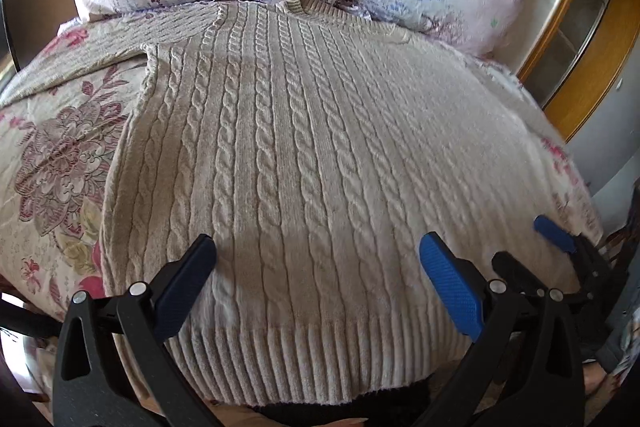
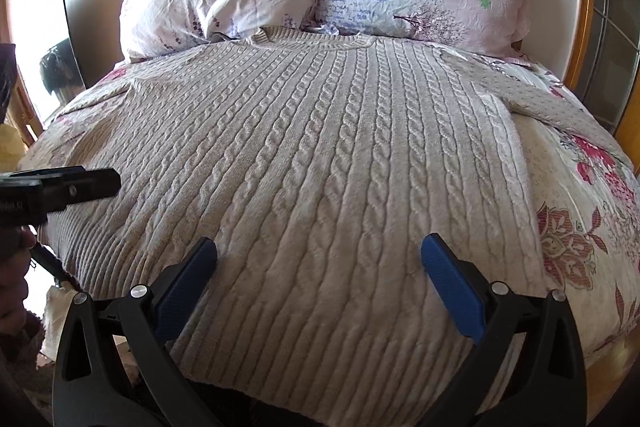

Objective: Fold small clothes
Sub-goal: 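Grasp the sweater sleeve cuff with the right tool and lift it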

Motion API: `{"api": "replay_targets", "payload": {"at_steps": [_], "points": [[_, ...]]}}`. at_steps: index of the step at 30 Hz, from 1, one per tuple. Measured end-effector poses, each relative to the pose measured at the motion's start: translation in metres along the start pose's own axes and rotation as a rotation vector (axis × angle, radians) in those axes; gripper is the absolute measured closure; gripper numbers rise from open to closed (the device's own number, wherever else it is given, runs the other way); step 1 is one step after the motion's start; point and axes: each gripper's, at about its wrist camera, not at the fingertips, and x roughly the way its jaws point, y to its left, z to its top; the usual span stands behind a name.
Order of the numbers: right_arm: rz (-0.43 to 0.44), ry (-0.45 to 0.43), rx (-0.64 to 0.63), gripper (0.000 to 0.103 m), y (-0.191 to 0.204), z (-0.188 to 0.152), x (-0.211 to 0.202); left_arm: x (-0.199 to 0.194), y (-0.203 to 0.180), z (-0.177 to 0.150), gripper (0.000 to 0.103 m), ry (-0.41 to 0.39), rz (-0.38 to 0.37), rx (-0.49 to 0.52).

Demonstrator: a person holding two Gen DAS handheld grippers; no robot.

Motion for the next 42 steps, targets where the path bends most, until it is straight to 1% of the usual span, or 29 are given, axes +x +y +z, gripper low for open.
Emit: {"api": "replay_targets", "payload": {"at_steps": [1, 2, 3, 6, 7, 9, 10, 12, 13, 15, 17, 19, 20, 21, 23, 25, 27, 31, 32, 33, 36, 39, 42], "points": [[-0.003, -0.016, 0.022, 0.001, -0.012, 0.007, -0.003, -0.002, 0.008, 0.009, 0.002, -0.031, -0.036, -0.048], [-0.017, -0.043, 0.060, 0.001, -0.030, 0.015, -0.006, -0.005, 0.016, 0.020, 0.002, -0.073, -0.044, -0.088], [-0.036, -0.064, 0.107, 0.001, -0.050, 0.027, -0.013, -0.007, 0.019, 0.029, 0.002, -0.107, -0.030, -0.095], [-0.060, -0.141, 0.310, 0.001, -0.119, 0.057, -0.030, -0.012, 0.016, 0.061, 0.002, -0.215, 0.035, -0.035], [-0.061, -0.159, 0.379, 0.001, -0.143, 0.065, -0.032, -0.012, 0.015, 0.071, 0.002, -0.234, 0.037, -0.020], [-0.065, -0.171, 0.543, 0.003, -0.194, 0.077, -0.030, -0.005, 0.014, 0.091, 0.002, -0.232, 0.032, -0.009], [-0.055, -0.172, 0.631, 0.007, -0.218, 0.080, -0.026, 0.000, 0.015, 0.100, 0.002, -0.228, 0.017, -0.008], [-0.015, -0.163, 0.808, 0.027, -0.263, 0.079, -0.014, 0.013, 0.018, 0.114, 0.002, -0.224, 0.012, -0.025], [-0.008, -0.155, 0.884, 0.030, -0.281, 0.076, -0.008, 0.020, 0.022, 0.115, 0.002, -0.225, 0.022, -0.036], [-0.014, -0.137, 1.010, 0.039, -0.312, 0.068, 0.006, 0.034, 0.028, 0.119, 0.002, -0.213, 0.030, -0.062], [-0.027, -0.120, 1.095, 0.045, -0.333, 0.060, 0.018, 0.046, 0.032, 0.116, 0.002, -0.206, 0.039, -0.068], [-0.051, -0.112, 1.168, 0.046, -0.348, 0.051, 0.026, 0.057, 0.032, 0.113, 0.002, -0.206, 0.086, -0.052], [-0.054, -0.114, 1.199, 0.047, -0.353, 0.047, 0.030, 0.061, 0.031, 0.111, 0.002, -0.193, 0.100, -0.033], [-0.052, -0.116, 1.222, 0.050, -0.358, 0.044, 0.033, 0.067, 0.031, 0.111, 0.002, -0.163, 0.094, -0.023], [-0.055, -0.137, 1.236, 0.052, -0.364, 0.044, 0.036, 0.075, 0.033, 0.113, 0.002, -0.116, 0.055, -0.023], [-0.069, -0.147, 1.242, 0.055, -0.371, 0.047, 0.039, 0.082, 0.036, 0.113, 0.002, -0.084, 0.047, -0.037], [-0.079, -0.156, 1.248, 0.064, -0.377, 0.048, 0.042, 0.086, 0.039, 0.113, 0.002, -0.065, 0.039, -0.053], [-0.117, -0.161, 1.238, 0.077, -0.380, 0.050, 0.046, 0.087, 0.038, 0.113, 0.002, -0.059, 0.045, -0.052], [-0.131, -0.157, 1.228, 0.085, -0.380, 0.051, 0.048, 0.088, 0.037, 0.113, 0.002, -0.056, 0.051, -0.047], [-0.142, -0.149, 1.217, 0.090, -0.379, 0.052, 0.049, 0.088, 0.036, 0.112, 0.002, -0.054, 0.057, -0.043], [-0.155, -0.166, 1.185, 0.092, -0.376, 0.058, 0.049, 0.090, 0.034, 0.113, 0.002, -0.043, 0.074, -0.033], [-0.167, -0.231, 1.099, 0.092, -0.363, 0.076, 0.034, 0.092, 0.032, 0.113, 0.002, -0.034, 0.090, -0.022], [-0.125, -0.310, 1.003, 0.092, -0.343, 0.103, 0.019, 0.094, 0.031, 0.113, 0.002, -0.028, 0.104, -0.013]]}}
